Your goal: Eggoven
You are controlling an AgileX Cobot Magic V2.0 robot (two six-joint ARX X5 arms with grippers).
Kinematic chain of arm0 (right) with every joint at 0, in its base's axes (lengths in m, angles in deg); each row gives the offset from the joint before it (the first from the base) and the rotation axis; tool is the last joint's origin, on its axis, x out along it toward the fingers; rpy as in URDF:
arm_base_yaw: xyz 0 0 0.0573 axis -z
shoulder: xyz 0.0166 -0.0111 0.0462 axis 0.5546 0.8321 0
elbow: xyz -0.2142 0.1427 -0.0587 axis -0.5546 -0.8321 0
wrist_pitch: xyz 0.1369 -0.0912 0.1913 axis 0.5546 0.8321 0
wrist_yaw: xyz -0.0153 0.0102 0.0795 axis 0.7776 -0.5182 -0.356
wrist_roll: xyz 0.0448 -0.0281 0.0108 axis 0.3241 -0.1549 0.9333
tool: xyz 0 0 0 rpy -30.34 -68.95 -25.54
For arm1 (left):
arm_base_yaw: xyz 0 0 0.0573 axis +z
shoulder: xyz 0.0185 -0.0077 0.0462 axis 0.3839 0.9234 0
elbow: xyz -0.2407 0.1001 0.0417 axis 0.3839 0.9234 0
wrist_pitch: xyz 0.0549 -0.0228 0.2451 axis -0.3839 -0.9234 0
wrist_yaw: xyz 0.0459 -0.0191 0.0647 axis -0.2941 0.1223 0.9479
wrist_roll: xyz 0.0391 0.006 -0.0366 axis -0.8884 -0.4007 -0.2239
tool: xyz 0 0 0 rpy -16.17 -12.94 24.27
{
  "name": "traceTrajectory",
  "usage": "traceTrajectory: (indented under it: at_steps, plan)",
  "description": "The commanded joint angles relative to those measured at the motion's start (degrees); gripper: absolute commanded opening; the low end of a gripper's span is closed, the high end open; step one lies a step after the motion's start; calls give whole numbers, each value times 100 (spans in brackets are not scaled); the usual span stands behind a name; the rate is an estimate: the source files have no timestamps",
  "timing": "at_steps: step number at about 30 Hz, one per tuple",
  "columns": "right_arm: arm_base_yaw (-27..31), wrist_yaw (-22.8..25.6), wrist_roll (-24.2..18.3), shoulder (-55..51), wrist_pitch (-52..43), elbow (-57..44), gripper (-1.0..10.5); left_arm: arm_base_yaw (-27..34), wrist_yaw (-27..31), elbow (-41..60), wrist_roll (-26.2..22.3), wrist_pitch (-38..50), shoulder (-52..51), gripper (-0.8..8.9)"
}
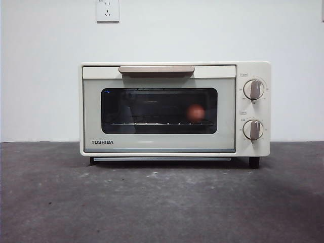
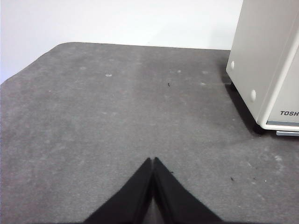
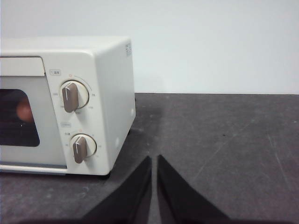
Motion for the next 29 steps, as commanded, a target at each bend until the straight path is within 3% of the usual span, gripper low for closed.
traceTrajectory:
  at_steps: [1, 8, 11, 29]
  plan:
    - [61, 0, -83, -120, 225, -31, 4, 13, -2, 153, 11, -24, -7, 6]
    - [103, -22, -61, -162, 1248, -31, 4, 13, -2, 153, 11, -24, -7, 6]
    - [103, -20, 131, -162, 1193, -28, 4, 13, -2, 153, 11, -24, -7, 6]
    - [103, -13, 131, -162, 1152, -26, 4, 13, -2, 153, 11, -24, -7, 6]
